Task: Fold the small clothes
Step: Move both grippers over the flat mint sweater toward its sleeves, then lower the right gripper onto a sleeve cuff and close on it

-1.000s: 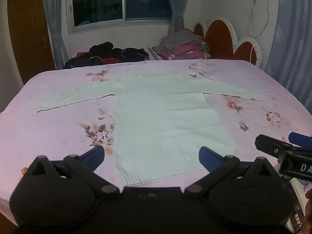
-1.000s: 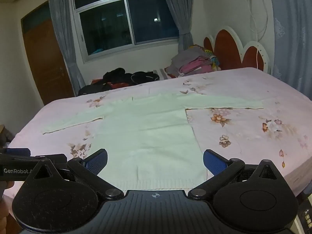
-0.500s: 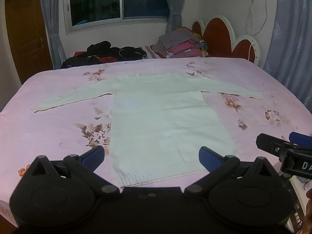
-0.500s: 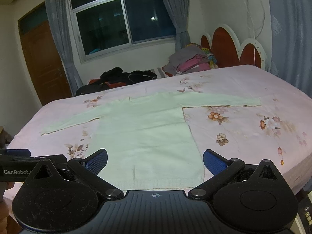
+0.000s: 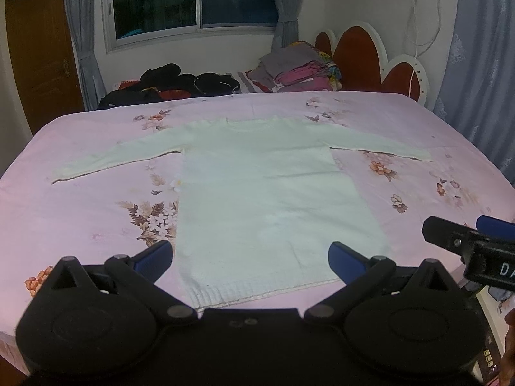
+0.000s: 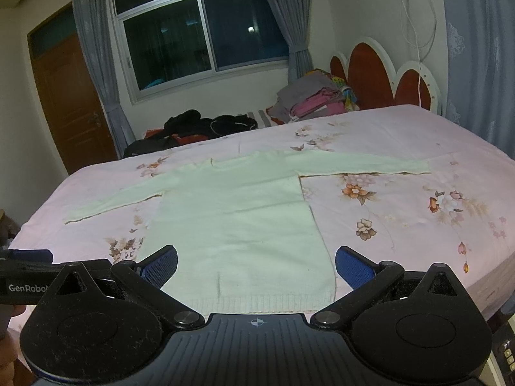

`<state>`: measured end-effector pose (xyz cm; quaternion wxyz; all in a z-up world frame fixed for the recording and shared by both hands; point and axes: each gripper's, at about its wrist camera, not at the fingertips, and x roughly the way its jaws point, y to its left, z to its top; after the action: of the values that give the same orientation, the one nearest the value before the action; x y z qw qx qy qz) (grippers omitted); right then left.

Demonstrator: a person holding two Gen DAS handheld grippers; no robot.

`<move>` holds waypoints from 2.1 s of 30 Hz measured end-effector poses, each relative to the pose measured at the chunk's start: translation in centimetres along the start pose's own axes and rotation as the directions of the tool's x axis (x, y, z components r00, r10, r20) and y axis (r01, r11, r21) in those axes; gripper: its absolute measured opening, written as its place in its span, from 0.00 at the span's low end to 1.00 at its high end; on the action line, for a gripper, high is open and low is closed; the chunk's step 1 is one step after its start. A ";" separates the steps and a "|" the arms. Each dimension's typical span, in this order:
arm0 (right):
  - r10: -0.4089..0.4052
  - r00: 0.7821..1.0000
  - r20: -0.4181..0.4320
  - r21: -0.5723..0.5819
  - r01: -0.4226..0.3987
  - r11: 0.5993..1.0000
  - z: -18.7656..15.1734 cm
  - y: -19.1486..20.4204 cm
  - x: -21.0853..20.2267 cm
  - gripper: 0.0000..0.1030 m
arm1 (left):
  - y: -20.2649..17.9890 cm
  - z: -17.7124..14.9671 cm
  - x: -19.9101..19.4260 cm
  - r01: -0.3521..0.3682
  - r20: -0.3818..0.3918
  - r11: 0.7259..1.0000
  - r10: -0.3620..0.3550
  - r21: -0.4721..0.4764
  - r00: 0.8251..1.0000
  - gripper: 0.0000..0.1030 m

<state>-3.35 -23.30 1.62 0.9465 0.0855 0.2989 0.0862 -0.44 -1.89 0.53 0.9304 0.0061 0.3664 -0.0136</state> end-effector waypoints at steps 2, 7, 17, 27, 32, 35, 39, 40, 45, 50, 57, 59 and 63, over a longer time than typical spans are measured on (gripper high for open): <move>0.001 1.000 -0.002 0.000 -0.001 1.000 0.0 0.0 0.0 1.00 | 0.0 0.0 0.0 -0.001 0.000 1.000 0.001 -0.001 1.000 1.00; 0.000 1.000 -0.006 -0.003 0.000 1.000 0.3 0.1 0.5 1.00 | 0.1 0.3 0.2 -0.004 0.001 1.000 0.004 -0.005 1.000 1.00; -0.011 1.000 -0.007 -0.001 0.011 1.000 0.6 0.3 1.3 1.00 | 0.9 0.7 1.2 -0.008 -0.004 1.000 0.008 -0.014 1.000 1.00; -0.016 1.000 -0.010 -0.005 0.016 1.000 1.3 0.5 2.3 1.00 | 1.9 1.1 2.4 -0.019 -0.014 1.000 0.019 -0.019 1.000 1.00; -0.018 1.000 -0.017 -0.001 0.018 1.000 1.5 0.5 3.0 1.00 | 2.2 1.3 3.0 -0.024 -0.019 1.000 0.024 -0.019 1.000 1.00; -0.020 1.000 -0.023 0.001 0.020 1.000 1.7 0.4 3.6 1.00 | 2.4 1.5 3.4 -0.027 -0.023 0.999 0.027 -0.022 0.999 1.00; -0.023 0.999 -0.025 -0.001 0.023 1.000 2.0 0.4 4.4 1.00 | 2.6 1.7 4.0 -0.032 -0.028 0.999 0.032 -0.023 0.999 1.00; -0.024 0.999 -0.026 -0.001 0.024 1.000 2.0 0.4 4.6 1.00 | 2.6 1.8 4.1 -0.033 -0.029 0.999 0.032 -0.023 0.999 1.00; -0.035 0.999 -0.025 -0.003 0.035 0.999 2.3 0.1 5.6 1.00 | 2.7 2.1 5.0 -0.044 -0.033 0.999 0.043 -0.025 0.999 1.00; -0.045 0.999 -0.024 0.006 0.045 0.999 2.9 -0.5 7.0 1.00 | 3.1 2.9 6.3 -0.053 -0.042 0.998 0.052 -0.028 0.998 1.00; -0.078 0.997 -0.024 0.011 0.078 0.997 4.2 -2.2 9.9 1.00 | 3.6 4.3 8.9 -0.069 -0.049 0.997 0.067 -0.041 0.997 1.00; -0.092 0.996 -0.024 0.015 0.092 0.996 4.5 -2.9 11.0 1.00 | 3.7 4.9 9.9 -0.076 -0.051 0.996 0.073 -0.046 0.996 1.00; -0.104 0.994 -0.025 0.037 0.105 0.994 5.5 -4.8 13.4 1.00 | 4.0 5.9 12.0 -0.099 -0.049 0.994 0.097 -0.042 0.994 1.00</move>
<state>11.15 -25.70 -2.33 0.9444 0.0867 0.3155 0.0319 12.48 1.71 -3.32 0.9209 0.0039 0.3878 0.0405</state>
